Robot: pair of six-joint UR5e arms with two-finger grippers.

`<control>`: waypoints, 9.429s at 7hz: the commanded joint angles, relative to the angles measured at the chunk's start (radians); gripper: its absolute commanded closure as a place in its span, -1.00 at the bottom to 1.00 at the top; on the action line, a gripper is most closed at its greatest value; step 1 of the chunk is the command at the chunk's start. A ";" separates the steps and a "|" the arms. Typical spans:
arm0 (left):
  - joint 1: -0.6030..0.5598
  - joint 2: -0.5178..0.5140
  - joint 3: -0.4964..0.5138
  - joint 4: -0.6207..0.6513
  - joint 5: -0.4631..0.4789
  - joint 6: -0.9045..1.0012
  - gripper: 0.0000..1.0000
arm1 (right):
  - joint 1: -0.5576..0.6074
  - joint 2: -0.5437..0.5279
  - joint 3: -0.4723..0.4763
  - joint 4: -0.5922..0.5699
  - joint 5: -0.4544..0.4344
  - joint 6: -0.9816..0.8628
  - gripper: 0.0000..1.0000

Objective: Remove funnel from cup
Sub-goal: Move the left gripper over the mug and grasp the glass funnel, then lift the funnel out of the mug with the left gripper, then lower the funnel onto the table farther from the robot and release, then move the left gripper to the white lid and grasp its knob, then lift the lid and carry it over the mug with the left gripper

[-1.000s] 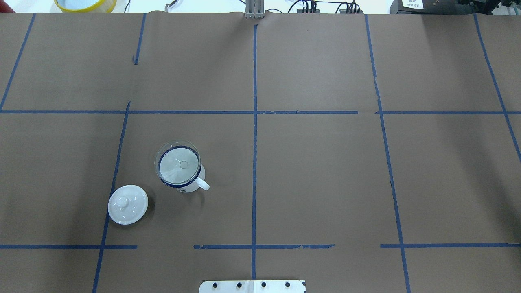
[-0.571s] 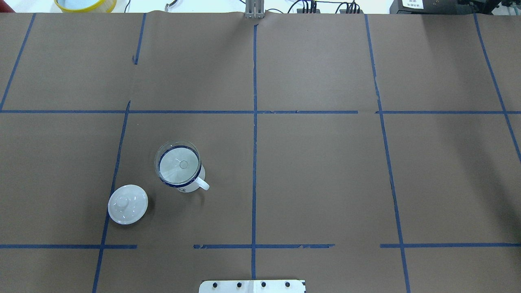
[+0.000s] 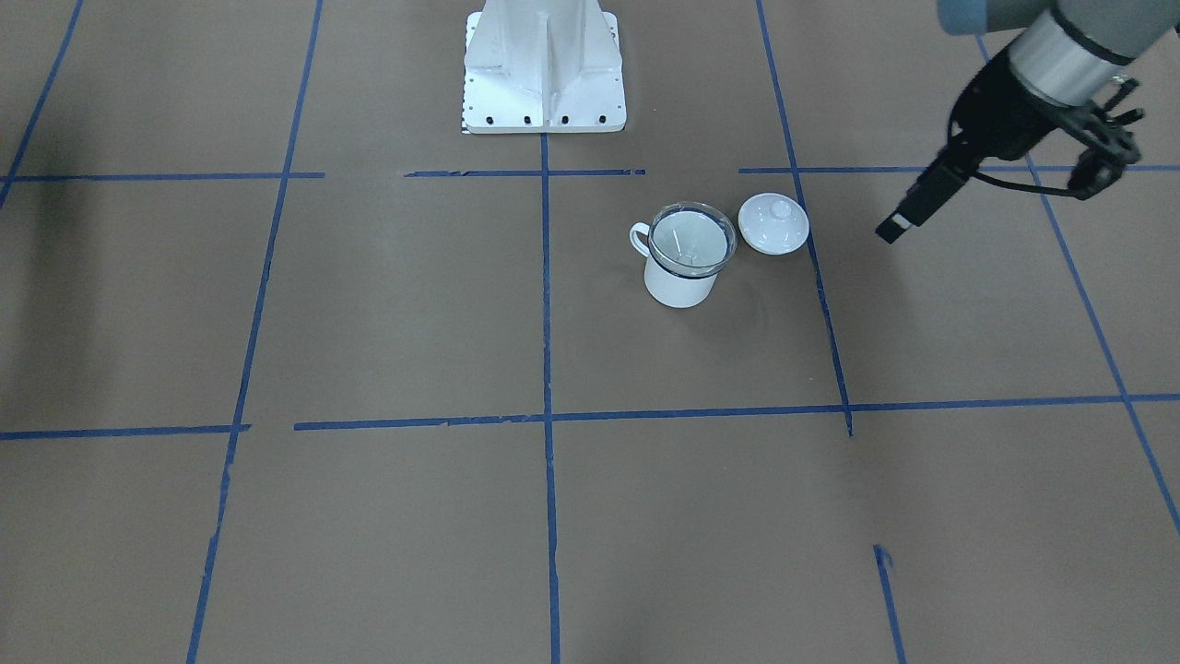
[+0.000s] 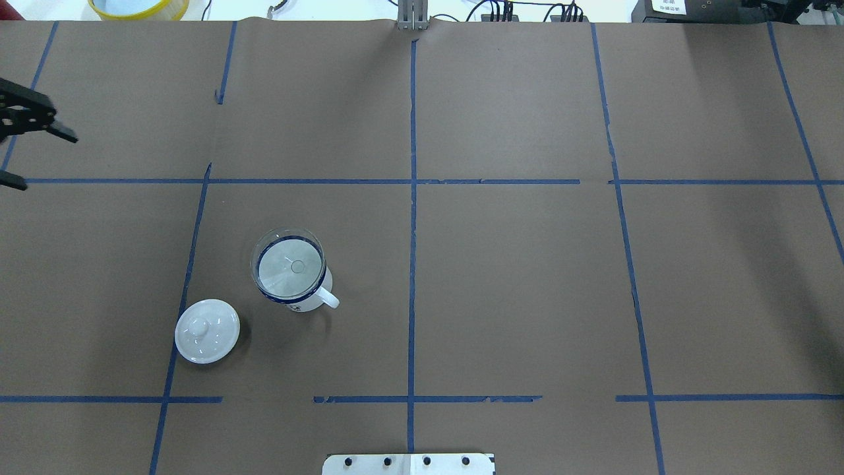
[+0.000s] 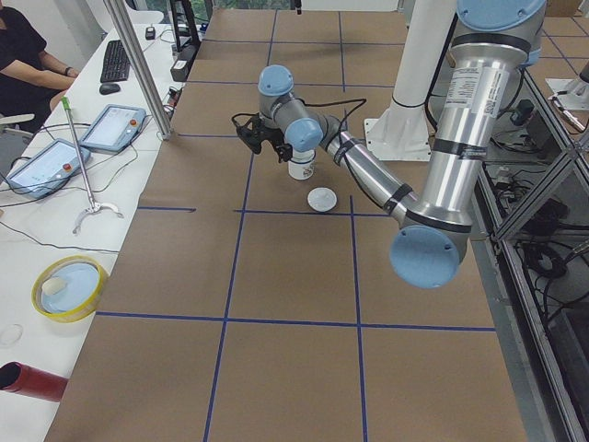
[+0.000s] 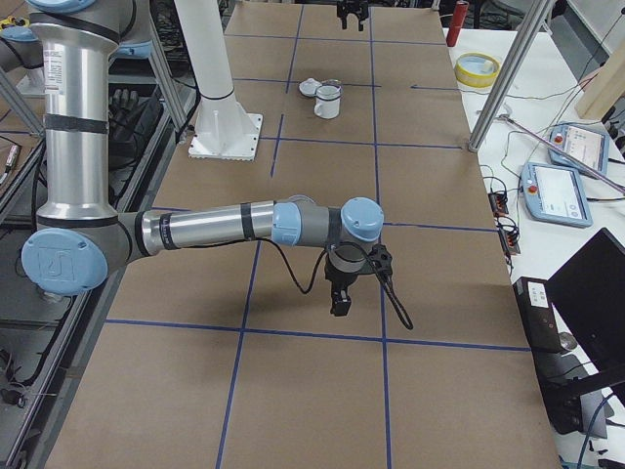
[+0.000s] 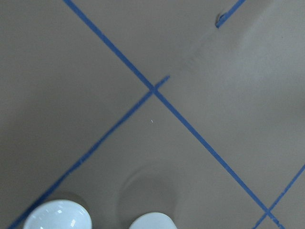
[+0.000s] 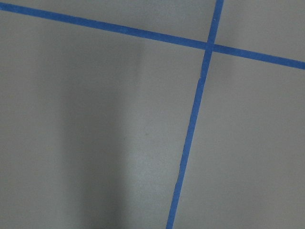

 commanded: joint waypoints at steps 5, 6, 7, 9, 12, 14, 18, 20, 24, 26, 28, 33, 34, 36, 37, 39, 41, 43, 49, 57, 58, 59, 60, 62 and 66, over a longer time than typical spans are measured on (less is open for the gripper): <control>0.307 -0.306 0.235 0.218 0.341 -0.443 -0.88 | 0.000 0.000 0.000 0.000 0.000 0.000 -1.00; 0.330 -0.306 0.234 0.226 0.370 -0.449 -0.86 | 0.000 0.000 0.000 0.000 0.000 0.000 -1.00; 0.330 -0.310 0.219 0.250 0.370 -0.451 -0.86 | 0.000 0.000 0.000 0.000 0.000 0.000 -1.00; 0.353 -0.310 0.225 0.250 0.370 -0.468 -0.80 | 0.000 0.000 0.000 0.000 0.000 -0.001 -1.00; 0.381 -0.312 0.223 0.249 0.370 -0.498 -0.22 | 0.000 0.000 0.000 0.000 0.000 0.000 -1.00; 0.381 -0.312 0.219 0.249 0.370 -0.500 0.77 | 0.000 0.000 0.000 0.000 0.000 0.000 -1.00; 0.363 -0.385 0.110 0.467 0.373 -0.415 1.00 | 0.000 0.000 0.000 0.000 0.000 0.000 -1.00; 0.279 -0.453 0.076 0.569 0.375 -0.319 1.00 | 0.000 0.000 0.000 0.000 0.000 -0.001 -1.00; 0.168 -0.323 0.262 -0.131 0.435 -0.222 1.00 | 0.000 0.000 0.000 0.000 0.000 0.000 -1.00; 0.143 -0.289 0.574 -0.606 0.450 -0.230 1.00 | 0.000 0.000 0.000 0.000 0.000 0.000 -1.00; 0.151 -0.280 0.753 -0.904 0.566 -0.254 1.00 | 0.000 0.000 0.000 0.000 0.000 0.000 -1.00; 0.160 -0.257 0.849 -1.207 0.597 -0.264 1.00 | 0.000 0.000 0.000 0.000 0.000 -0.001 -1.00; 0.165 -0.255 0.875 -1.238 0.597 -0.265 1.00 | 0.000 0.000 0.000 0.000 0.000 -0.001 -1.00; 0.195 -0.254 0.902 -1.277 0.613 -0.265 0.78 | 0.000 0.000 0.000 0.000 0.000 0.000 -1.00; 0.197 -0.252 0.898 -1.273 0.622 -0.256 -0.63 | 0.000 0.000 0.000 0.000 0.000 0.000 -1.00; 0.197 -0.172 0.759 -1.129 0.613 -0.244 -0.99 | 0.000 0.000 0.000 0.000 0.000 -0.001 -1.00; 0.192 -0.110 0.499 -0.682 0.498 -0.163 -0.88 | 0.000 0.000 0.000 0.000 0.000 -0.001 -1.00; 0.197 -0.062 0.231 -0.167 0.461 0.065 -0.88 | 0.000 0.000 0.000 0.000 0.000 0.000 -1.00; 0.513 0.225 0.004 -0.100 0.465 -0.057 -0.94 | 0.000 0.000 0.000 0.000 0.000 -0.001 -1.00; 0.516 0.223 0.022 -0.104 0.462 -0.060 -0.18 | 0.000 0.000 0.000 0.000 0.000 -0.001 -1.00; 0.516 0.223 0.021 -0.104 0.461 -0.060 -0.18 | 0.000 0.000 0.000 0.000 0.000 0.000 -1.00; 0.516 0.223 0.019 -0.104 0.461 -0.060 -0.18 | 0.000 0.000 0.000 0.000 0.000 0.000 -1.00; 0.523 0.223 0.019 -0.104 0.461 -0.063 -0.18 | 0.000 0.000 0.000 0.000 0.000 0.000 -1.00; 0.533 0.223 0.021 -0.104 0.461 -0.071 -0.18 | 0.000 0.000 0.000 0.000 0.000 -0.001 -1.00; 0.511 0.226 -0.068 -0.062 0.461 -0.069 1.00 | 0.000 0.000 0.000 0.000 0.000 0.000 -1.00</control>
